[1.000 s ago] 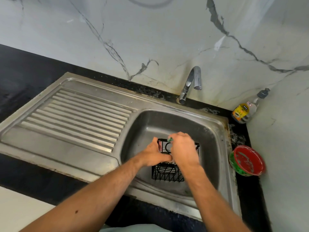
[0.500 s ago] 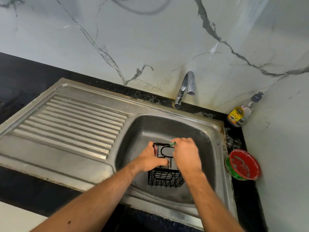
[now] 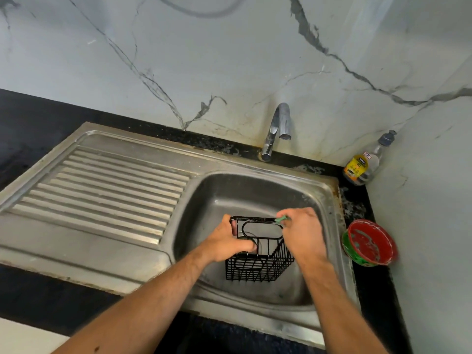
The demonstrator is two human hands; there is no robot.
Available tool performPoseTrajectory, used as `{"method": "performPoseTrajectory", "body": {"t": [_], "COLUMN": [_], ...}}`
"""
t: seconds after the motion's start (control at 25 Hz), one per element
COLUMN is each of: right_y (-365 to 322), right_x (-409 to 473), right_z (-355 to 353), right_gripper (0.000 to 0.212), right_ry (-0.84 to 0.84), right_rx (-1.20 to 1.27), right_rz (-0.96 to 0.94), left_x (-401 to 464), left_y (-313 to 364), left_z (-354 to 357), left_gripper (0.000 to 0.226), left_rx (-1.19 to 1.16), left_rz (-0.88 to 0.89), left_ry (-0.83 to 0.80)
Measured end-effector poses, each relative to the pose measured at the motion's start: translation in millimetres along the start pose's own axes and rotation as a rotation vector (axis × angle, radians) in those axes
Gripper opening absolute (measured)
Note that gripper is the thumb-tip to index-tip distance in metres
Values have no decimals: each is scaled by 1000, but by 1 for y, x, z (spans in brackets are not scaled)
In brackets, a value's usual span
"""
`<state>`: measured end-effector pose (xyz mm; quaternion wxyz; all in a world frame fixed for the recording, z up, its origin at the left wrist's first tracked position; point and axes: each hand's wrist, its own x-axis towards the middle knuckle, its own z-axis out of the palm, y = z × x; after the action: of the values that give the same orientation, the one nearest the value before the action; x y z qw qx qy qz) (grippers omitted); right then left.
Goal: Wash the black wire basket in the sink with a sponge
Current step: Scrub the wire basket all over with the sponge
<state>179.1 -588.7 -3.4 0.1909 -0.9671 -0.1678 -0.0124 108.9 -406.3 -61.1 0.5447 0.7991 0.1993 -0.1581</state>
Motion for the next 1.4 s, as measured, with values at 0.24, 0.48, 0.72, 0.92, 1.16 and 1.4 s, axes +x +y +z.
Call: {"method": "performPoseTrajectory", "body": {"t": [0.24, 0.48, 0.72, 0.92, 1.16, 1.4], "right_y": [-33, 23, -25, 19, -65, -12], "right_x": [3, -11, -6, -9, -1, -10], "right_z": [27, 2, 34, -2, 36, 26], "right_gripper": [43, 22, 27, 24, 30, 31], "right_ry": [-66, 115, 66, 74, -81, 47], "right_rx": [249, 373, 244, 312, 30, 56], "right_rz": [-108, 325, -66, 343, -137, -198], "left_x": [-2, 5, 1, 0, -6, -15], "left_y": [3, 2, 2, -6, -11, -14], "left_z": [1, -3, -2, -2, 0, -1], "left_gripper": [59, 56, 56, 60, 76, 79], "left_rx": [17, 46, 54, 16, -67, -62], "left_rz": [7, -2, 6, 4, 2, -35], "left_ry": [34, -6, -18, -43, 23, 31]}}
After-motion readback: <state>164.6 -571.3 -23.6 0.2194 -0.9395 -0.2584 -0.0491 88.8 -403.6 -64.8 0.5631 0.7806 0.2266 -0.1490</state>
